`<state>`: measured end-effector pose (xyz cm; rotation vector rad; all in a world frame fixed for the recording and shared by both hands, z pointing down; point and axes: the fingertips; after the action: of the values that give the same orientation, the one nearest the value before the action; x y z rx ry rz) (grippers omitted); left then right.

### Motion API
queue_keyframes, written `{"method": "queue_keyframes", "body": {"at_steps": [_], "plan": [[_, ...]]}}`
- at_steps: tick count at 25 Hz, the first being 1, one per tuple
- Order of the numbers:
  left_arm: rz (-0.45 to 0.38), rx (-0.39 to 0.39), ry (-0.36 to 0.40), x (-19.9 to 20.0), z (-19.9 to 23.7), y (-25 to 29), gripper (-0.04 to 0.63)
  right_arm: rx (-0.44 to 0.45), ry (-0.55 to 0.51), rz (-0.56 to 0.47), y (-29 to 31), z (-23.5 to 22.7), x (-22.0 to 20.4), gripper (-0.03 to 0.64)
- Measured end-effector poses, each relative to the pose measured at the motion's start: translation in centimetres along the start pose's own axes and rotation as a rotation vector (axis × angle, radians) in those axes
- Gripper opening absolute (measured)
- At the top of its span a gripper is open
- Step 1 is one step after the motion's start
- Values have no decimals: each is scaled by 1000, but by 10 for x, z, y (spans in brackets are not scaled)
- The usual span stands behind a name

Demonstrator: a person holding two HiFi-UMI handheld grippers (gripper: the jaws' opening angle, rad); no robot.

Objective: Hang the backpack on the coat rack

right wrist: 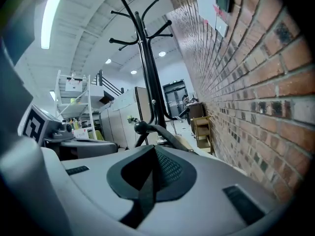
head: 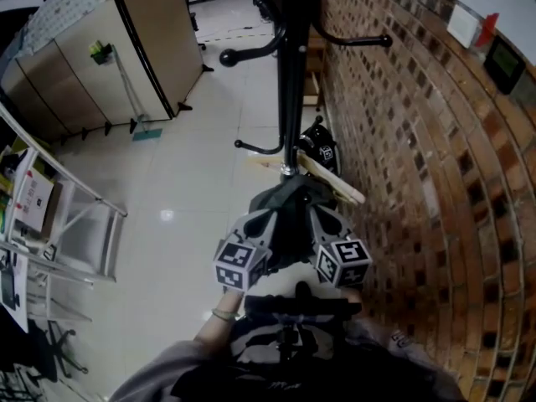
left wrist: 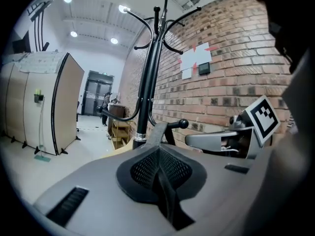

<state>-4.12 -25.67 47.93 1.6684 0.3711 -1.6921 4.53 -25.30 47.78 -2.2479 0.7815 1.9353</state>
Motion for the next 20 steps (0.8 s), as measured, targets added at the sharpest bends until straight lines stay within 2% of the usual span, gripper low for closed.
{"method": "queue_keyframes", "body": {"at_steps": [20], "plan": [[-14, -50, -23, -7, -8, -9, 0, -8, 37, 10, -8, 16, -9, 9]]}}
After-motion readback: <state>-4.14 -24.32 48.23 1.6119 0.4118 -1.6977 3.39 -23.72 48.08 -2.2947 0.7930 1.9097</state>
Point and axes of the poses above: the fingertips, and each gripper's own axes: y forward along the fingers, z to its left, x out of its top, and after that the axes turned 3 degrees about z, right-handed
